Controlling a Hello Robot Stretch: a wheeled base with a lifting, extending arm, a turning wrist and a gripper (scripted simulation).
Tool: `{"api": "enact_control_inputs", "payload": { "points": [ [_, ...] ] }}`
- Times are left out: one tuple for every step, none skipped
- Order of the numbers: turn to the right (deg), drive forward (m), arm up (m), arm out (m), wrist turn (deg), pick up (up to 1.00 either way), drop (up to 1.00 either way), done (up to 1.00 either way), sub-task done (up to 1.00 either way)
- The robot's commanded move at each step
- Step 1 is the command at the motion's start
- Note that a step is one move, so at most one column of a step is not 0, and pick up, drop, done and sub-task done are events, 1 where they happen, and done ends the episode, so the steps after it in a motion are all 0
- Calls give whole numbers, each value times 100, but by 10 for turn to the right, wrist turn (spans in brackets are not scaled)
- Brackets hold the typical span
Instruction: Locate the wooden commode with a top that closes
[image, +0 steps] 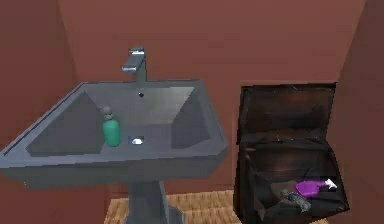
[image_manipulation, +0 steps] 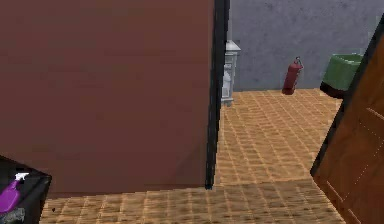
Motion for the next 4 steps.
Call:
{"api": "enact_control_inputs", "payload": {
  "points": [
    [120, 0, 0, 0, 0, 0, 0, 0, 0],
    [0, 20, 0, 0, 0, 0, 0, 0, 0],
    [210, 0, 0, 0, 0, 0, 0, 0, 0],
    [0, 0, 0, 0, 0, 0, 0, 100, 0]
  ]
}}
